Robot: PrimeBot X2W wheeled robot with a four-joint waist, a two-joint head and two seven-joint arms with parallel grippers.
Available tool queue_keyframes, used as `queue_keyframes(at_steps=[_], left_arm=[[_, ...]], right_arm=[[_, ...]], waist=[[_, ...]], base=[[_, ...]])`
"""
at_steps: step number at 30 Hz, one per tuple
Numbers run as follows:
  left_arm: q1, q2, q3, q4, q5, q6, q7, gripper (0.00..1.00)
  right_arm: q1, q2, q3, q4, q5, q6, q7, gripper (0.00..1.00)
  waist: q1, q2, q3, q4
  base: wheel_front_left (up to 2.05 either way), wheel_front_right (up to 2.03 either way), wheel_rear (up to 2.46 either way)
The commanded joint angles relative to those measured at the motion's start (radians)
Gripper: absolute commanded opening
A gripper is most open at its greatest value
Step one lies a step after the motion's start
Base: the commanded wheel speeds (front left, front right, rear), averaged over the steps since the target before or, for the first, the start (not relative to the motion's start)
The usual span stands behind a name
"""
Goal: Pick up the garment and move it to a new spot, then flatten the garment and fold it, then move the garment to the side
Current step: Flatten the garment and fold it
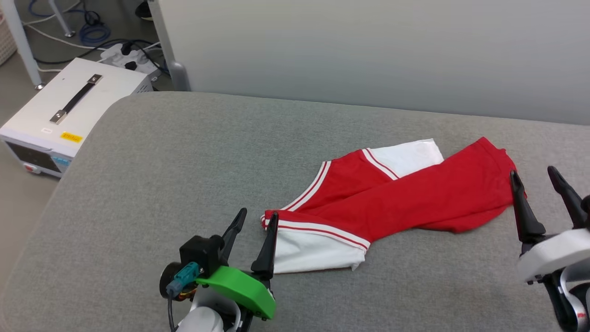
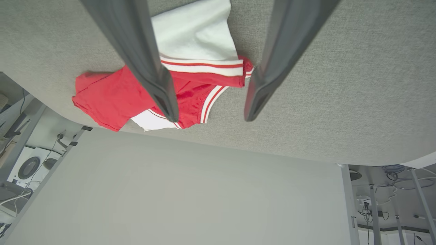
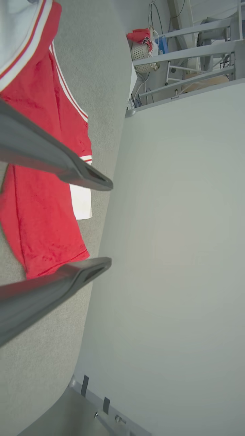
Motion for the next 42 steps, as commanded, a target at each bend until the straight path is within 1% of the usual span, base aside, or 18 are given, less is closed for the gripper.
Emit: queue_keyframes(at_steps=[1,6,10,14,17,19,23,24,28,30,33,35,38,42], left_arm=[[0.019,-0.004,0.008,-0.008,-0.008,0.006,-0.006,1.0],[0.031,-0.004,0.021,-0.026,-0.004,0.009,-0.006,1.0],[0.029,-0.004,0.022,-0.035,0.008,0.006,-0.006,1.0],[0.016,-0.004,0.022,-0.047,0.012,0.003,-0.006,1.0],[0.001,-0.004,0.021,-0.054,0.018,0.002,-0.006,1.0],[-0.01,-0.004,0.019,-0.054,0.022,0.001,-0.006,1.0],[-0.043,-0.004,0.016,-0.05,0.028,-0.001,-0.006,1.0],[-0.052,-0.004,0.015,-0.051,0.03,-0.002,-0.006,1.0],[-0.084,-0.004,0.007,-0.051,0.028,-0.005,-0.006,1.0],[-0.104,-0.004,0.002,-0.052,0.026,-0.005,-0.006,1.0],[-0.124,-0.004,-0.003,-0.061,0.021,-0.003,-0.006,1.0],[-0.133,-0.004,-0.007,-0.068,0.02,0.0,-0.006,1.0],[-0.141,-0.004,-0.007,-0.08,0.018,0.004,-0.006,1.0],[-0.147,-0.004,-0.008,-0.087,0.016,0.008,-0.006,1.0]], right_arm=[[0.029,0.018,-0.015,-0.02,-0.013,-0.001,-0.011,1.0],[0.101,0.076,-0.046,-0.071,-0.038,-0.001,-0.018,1.0],[0.119,0.096,-0.068,-0.085,-0.047,-0.001,-0.011,1.0],[0.113,0.091,-0.077,-0.1,-0.059,-0.001,0.023,1.0],[0.083,0.066,-0.09,-0.096,-0.063,-0.001,0.094,1.0],[0.045,0.044,-0.111,-0.081,-0.067,-0.001,0.168,1.0],[-0.063,-0.006,-0.135,-0.018,-0.05,-0.001,0.35,1.0],[-0.097,-0.017,-0.141,0.008,-0.034,-0.001,0.411,1.0],[-0.213,-0.077,-0.124,0.096,0.014,-0.001,0.621,1.0],[-0.275,-0.115,-0.111,0.139,0.039,-0.001,0.706,1.0],[-0.349,-0.155,-0.112,0.196,0.05,-0.001,0.764,1.0],[-0.388,-0.18,-0.103,0.23,0.044,-0.001,0.777,1.0],[-0.439,-0.188,-0.094,0.29,0.051,-0.001,0.794,1.0],[-0.475,-0.205,-0.065,0.369,0.034,-0.001,0.794,1.0]], waist=[[0.0,-0.0001,0.001,-0.03],[0.0,-0.0001,0.016,-0.057],[0.0,-0.0001,0.035,-0.065],[0.0,-0.0001,0.068,-0.065],[0.0,-0.0001,0.105,-0.062],[0.0,-0.0001,0.137,-0.058],[0.0,-0.0001,0.205,-0.043],[0.0,-0.0001,0.226,-0.037],[0.0,-0.0001,0.29,-0.006],[0.0,-0.0001,0.319,0.013],[0.0,-0.0001,0.352,0.041],[0.0,-0.0001,0.367,0.059],[0.0,-0.0001,0.384,0.08],[0.0,-0.0001,0.393,0.098]], base=[[0.0,0.0,0.0],[0.0,0.0,0.0],[0.0,0.0,0.0],[0.0,0.0,0.0],[0.0,0.0,0.0],[0.0,0.0,0.0],[0.0,0.0,0.0],[0.0,0.0,0.0],[0.0,0.0,0.0],[0.0,0.0,0.0],[0.0,0.0,0.0],[0.0,0.0,0.0],[0.0,0.0,0.0],[0.0,0.0,0.0]])
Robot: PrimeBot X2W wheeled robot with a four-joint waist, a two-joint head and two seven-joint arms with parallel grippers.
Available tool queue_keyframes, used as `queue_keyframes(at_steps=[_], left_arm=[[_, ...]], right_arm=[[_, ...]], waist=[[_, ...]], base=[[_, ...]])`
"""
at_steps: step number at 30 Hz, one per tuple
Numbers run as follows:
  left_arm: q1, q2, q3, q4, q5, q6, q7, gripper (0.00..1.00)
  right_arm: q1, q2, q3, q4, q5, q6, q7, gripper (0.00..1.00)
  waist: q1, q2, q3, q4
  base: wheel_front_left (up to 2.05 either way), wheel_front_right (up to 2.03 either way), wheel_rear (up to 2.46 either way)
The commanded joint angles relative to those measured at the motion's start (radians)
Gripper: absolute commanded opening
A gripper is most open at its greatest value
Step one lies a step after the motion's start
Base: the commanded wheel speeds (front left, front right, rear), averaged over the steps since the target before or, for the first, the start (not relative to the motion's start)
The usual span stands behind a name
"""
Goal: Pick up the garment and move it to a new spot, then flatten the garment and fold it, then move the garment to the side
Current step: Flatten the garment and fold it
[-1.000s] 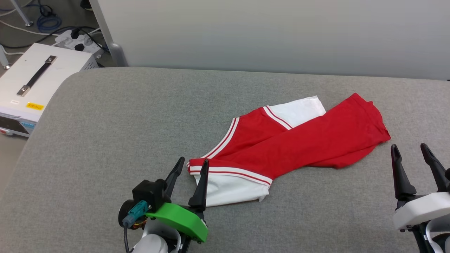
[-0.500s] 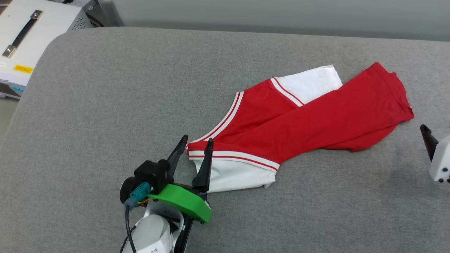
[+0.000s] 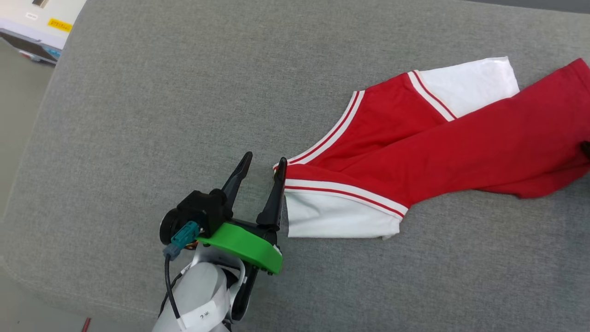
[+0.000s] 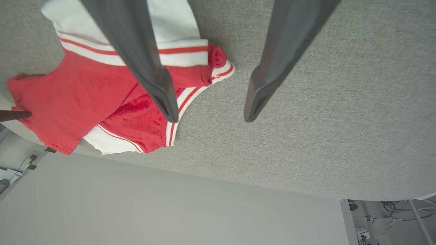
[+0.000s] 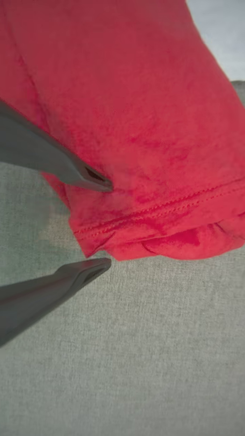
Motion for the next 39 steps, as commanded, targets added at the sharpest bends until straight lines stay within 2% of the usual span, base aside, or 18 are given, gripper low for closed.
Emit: queue_keyframes(at_steps=[1,6,7,8,17,25,32,36,39], left_arm=[[-0.017,-0.003,0.001,-0.003,-0.002,0.008,-0.006,1.0],[-0.018,-0.003,-0.001,-0.006,-0.003,0.012,-0.006,1.0],[-0.017,-0.003,-0.001,-0.006,-0.003,0.013,-0.006,1.0],[-0.016,-0.003,-0.001,-0.006,-0.002,0.014,-0.006,1.0],[0.013,-0.003,0.021,0.021,0.007,0.014,-0.006,1.0],[0.085,-0.003,0.042,0.057,0.006,0.008,-0.006,1.0],[0.13,-0.003,0.048,0.066,0.002,0.007,-0.006,1.0],[0.145,-0.003,0.047,0.07,0.002,0.006,-0.006,1.0],[0.149,-0.003,0.046,0.073,0.005,0.004,-0.006,1.0]], right_arm=[[-0.018,-0.01,0.011,0.029,-0.005,-0.001,0.0,1.0],[-0.013,-0.028,0.06,0.103,0.005,-0.001,0.002,1.0],[-0.008,-0.032,0.069,0.113,0.01,-0.001,-0.002,0.33],[-0.004,-0.036,0.075,0.12,0.014,-0.001,-0.009,0.01],[0.066,-0.067,0.09,0.128,0.078,-0.001,-0.092,0.0],[0.293,-0.083,0.052,-0.069,0.163,-0.001,-0.076,0.0],[0.562,0.006,-0.036,-0.335,0.204,-0.001,0.031,0.0],[0.713,0.124,-0.058,-0.471,0.187,-0.001,0.088,0.0],[0.745,0.164,-0.05,-0.486,0.165,-0.001,0.079,0.0]], waist=[[-0.0001,0.0,0.028,0.033],[-0.0001,0.0,0.027,0.04],[-0.0001,0.0,0.026,0.04],[-0.0001,0.0,0.024,0.04],[-0.0001,0.0,-0.064,0.002],[-0.0001,0.0,-0.22,-0.064],[-0.0001,0.0,-0.288,-0.088],[-0.0001,0.0,-0.306,-0.089],[-0.0001,0.0,-0.309,-0.087]], base=[[0.0,0.0,0.0],[0.0,0.0,0.0],[0.0,0.0,0.0],[0.0,0.0,0.0],[0.0,0.0,0.0],[0.0,0.0,0.0],[0.0,0.0,0.0],[0.0,0.0,0.0],[0.0,0.0,0.0]])
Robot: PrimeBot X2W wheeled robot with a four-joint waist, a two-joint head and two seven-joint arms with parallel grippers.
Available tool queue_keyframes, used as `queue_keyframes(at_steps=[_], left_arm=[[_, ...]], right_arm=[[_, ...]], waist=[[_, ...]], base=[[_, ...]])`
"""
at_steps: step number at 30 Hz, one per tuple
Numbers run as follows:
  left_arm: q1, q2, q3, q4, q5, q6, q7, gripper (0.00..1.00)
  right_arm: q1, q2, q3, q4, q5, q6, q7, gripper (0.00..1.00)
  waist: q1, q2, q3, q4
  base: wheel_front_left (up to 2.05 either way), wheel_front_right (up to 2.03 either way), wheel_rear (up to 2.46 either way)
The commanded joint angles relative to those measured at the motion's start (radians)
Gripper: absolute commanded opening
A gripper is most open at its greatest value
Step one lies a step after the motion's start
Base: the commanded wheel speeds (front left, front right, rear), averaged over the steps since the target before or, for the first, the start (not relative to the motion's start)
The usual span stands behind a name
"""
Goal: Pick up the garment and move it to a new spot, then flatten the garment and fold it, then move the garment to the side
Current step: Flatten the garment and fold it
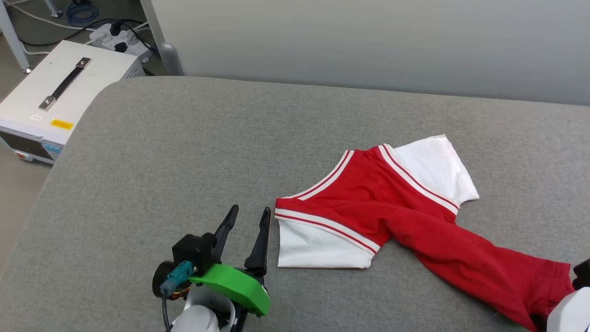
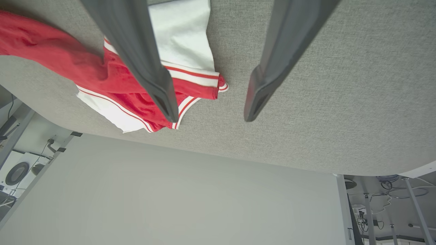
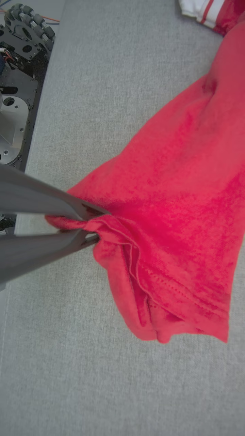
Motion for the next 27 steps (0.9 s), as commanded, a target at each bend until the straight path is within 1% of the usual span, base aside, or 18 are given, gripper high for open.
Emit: queue_keyframes(at_steps=[1,5,6,7,11,14,18,21,24,27], left_arm=[[0.015,-0.002,0.003,0.006,0.007,-0.004,-0.006,1.0],[0.013,-0.002,0.002,0.012,0.013,-0.009,-0.006,1.0],[0.011,-0.002,0.002,0.012,0.013,-0.01,-0.006,1.0],[0.01,-0.002,0.003,0.012,0.013,-0.01,-0.006,1.0],[0.008,-0.002,0.003,0.009,0.012,-0.011,-0.006,1.0],[0.006,-0.002,0.003,0.008,0.013,-0.011,-0.006,1.0],[-0.008,-0.002,-0.006,-0.003,0.024,-0.008,-0.006,1.0],[-0.024,-0.002,-0.017,-0.021,0.017,-0.006,-0.006,1.0],[-0.04,-0.002,-0.029,-0.033,0.014,-0.003,-0.006,1.0],[-0.057,-0.002,-0.031,-0.052,0.01,0.002,-0.006,1.0]], right_arm=[[0.012,0.01,0.003,-0.003,-0.017,-0.001,-0.012,0.0],[0.015,0.05,0.007,0.022,-0.041,-0.001,-0.048,0.0],[0.015,0.057,0.009,0.027,-0.043,-0.001,-0.056,0.87],[0.016,0.062,0.014,0.034,-0.045,-0.001,-0.057,1.0],[-0.008,0.029,0.024,0.006,-0.048,-0.001,-0.056,1.0],[-0.034,-0.003,0.019,-0.046,-0.02,-0.001,-0.01,1.0],[-0.062,-0.048,0.01,-0.139,0.035,-0.001,0.117,1.0],[-0.119,-0.072,-0.005,-0.206,0.063,-0.001,0.212,1.0],[-0.196,-0.09,-0.015,-0.241,0.079,-0.001,0.285,1.0],[-0.299,-0.125,0.003,-0.243,0.058,-0.001,0.334,1.0]], waist=[[0.0001,-0.0001,-0.006,-0.001],[0.0001,-0.0001,-0.007,0.009],[0.0001,-0.0001,-0.006,0.012],[0.0001,-0.0001,-0.006,0.015],[0.0001,-0.0001,0.001,0.021],[0.0001,-0.0001,0.01,0.029],[0.0001,-0.0001,0.035,0.051],[0.0001,-0.0001,0.066,0.073],[0.0001,-0.0001,0.098,0.098],[0.0001,-0.0001,0.144,0.12]], base=[[0.0,0.0,0.0],[0.0,0.0,0.0],[0.0,0.0,0.0],[0.0,0.0,0.0],[0.0,0.0,0.0],[0.0,0.0,0.0],[0.0,0.0,0.0],[0.0,0.0,0.0],[0.0,0.0,0.0],[0.0,0.0,0.0]])
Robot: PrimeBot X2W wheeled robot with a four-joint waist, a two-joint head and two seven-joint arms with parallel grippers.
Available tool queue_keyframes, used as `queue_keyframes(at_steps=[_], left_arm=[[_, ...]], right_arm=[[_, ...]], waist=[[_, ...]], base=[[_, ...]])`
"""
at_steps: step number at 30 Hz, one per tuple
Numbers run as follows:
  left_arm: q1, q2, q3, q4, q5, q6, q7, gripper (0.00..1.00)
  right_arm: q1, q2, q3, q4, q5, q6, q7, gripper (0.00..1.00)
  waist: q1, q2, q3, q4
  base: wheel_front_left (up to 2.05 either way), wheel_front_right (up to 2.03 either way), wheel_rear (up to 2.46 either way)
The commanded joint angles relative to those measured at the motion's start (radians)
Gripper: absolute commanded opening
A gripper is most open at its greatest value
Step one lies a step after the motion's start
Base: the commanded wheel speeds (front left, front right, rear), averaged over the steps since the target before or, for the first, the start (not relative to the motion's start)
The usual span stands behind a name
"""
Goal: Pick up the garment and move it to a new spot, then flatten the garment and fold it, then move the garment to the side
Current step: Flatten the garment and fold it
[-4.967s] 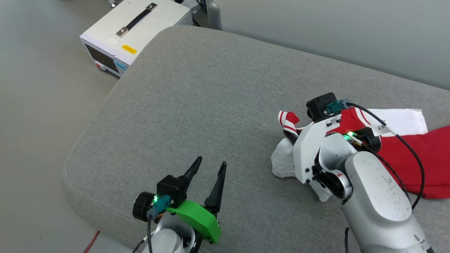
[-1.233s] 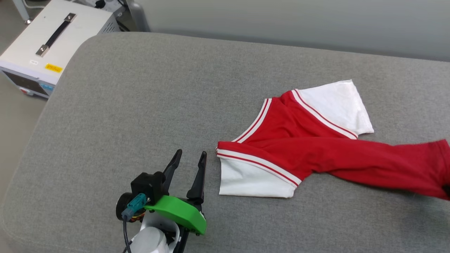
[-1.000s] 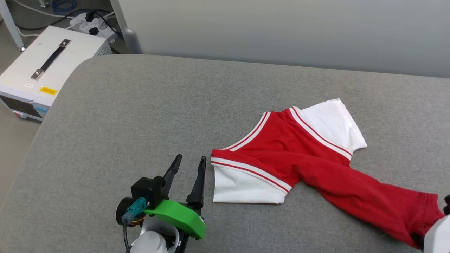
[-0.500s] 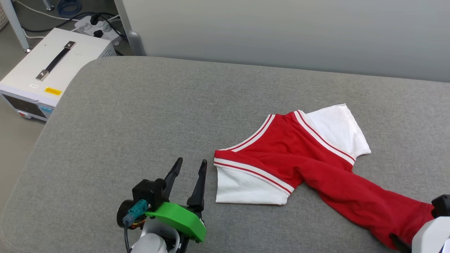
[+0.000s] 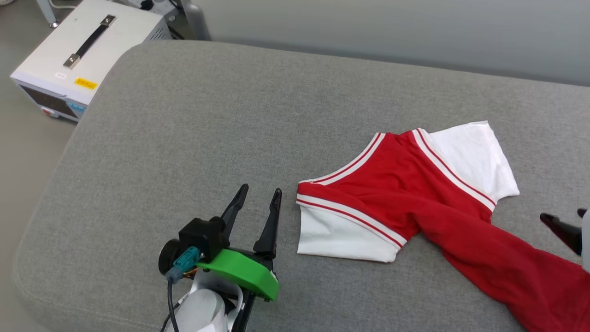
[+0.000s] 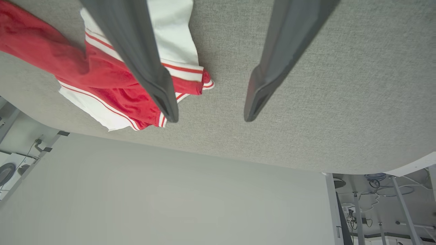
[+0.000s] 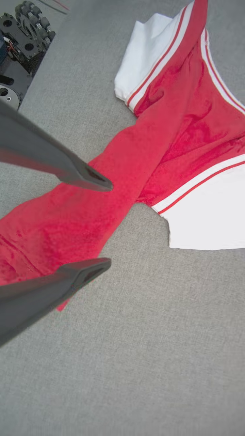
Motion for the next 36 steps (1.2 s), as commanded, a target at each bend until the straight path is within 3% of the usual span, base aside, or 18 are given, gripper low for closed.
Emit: queue_keyframes(at_steps=[1,11,17,24,25,36], left_arm=[[-0.022,-0.002,-0.002,-0.01,-0.006,0.006,-0.006,1.0],[-0.08,-0.002,-0.035,-0.039,-0.022,0.019,-0.006,1.0],[-0.092,-0.002,-0.042,-0.051,-0.033,0.027,-0.006,1.0],[-0.095,-0.002,-0.042,-0.058,-0.041,0.036,-0.006,1.0],[-0.096,-0.002,-0.04,-0.056,-0.04,0.038,-0.006,1.0],[-0.089,-0.002,-0.022,-0.036,-0.014,0.03,-0.006,1.0]], right_arm=[[-0.053,-0.011,0.008,0.015,-0.012,-0.001,0.017,1.0],[-0.357,-0.049,0.079,0.337,-0.103,-0.001,0.023,1.0],[-0.43,-0.087,0.126,0.496,-0.136,-0.001,-0.022,1.0],[-0.422,-0.108,0.192,0.592,-0.117,-0.001,-0.03,1.0],[-0.405,-0.135,0.221,0.611,-0.13,-0.001,-0.051,0.0],[-0.411,-0.149,0.13,0.721,-0.164,-0.001,-0.243,0.0]], waist=[[0.0001,-0.0001,0.066,0.045],[0.0001,-0.0001,0.206,0.136],[0.0001,-0.0001,0.242,0.168],[0.0001,-0.0001,0.249,0.172],[0.0001,-0.0001,0.244,0.165],[0.0001,-0.0001,0.194,0.103]], base=[[0.0,0.0,0.0],[0.0,0.0,0.0],[0.0,0.0,0.0],[0.0,0.0,0.0],[0.0,0.0,0.0],[0.0,0.0,0.0]])
